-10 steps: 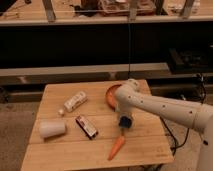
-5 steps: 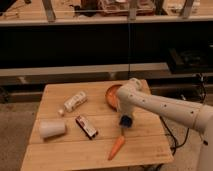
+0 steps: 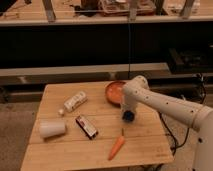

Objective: Wipe the white sponge on the table

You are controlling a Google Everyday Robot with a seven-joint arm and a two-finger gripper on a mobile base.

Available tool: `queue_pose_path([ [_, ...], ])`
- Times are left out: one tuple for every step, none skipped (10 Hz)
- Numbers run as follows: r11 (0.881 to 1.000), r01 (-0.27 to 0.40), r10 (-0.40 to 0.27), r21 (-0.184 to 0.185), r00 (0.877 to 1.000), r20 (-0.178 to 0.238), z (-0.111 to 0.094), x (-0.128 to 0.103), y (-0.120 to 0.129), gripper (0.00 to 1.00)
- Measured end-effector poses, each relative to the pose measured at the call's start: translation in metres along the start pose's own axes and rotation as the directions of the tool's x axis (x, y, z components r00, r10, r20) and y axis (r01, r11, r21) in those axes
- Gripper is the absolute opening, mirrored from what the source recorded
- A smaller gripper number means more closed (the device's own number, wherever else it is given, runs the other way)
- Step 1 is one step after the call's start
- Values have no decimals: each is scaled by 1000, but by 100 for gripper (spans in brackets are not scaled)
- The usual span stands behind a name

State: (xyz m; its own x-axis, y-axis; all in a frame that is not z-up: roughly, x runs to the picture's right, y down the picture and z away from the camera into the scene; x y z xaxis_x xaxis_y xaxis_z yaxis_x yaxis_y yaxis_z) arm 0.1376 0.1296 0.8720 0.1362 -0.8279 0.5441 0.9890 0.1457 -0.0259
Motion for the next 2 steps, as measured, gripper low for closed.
queue_pose_path([
  [1000, -2, 2, -4, 1000, -8, -2, 4, 4, 0],
  [1000, -5, 5, -8, 1000, -18, -4, 9, 7, 0],
])
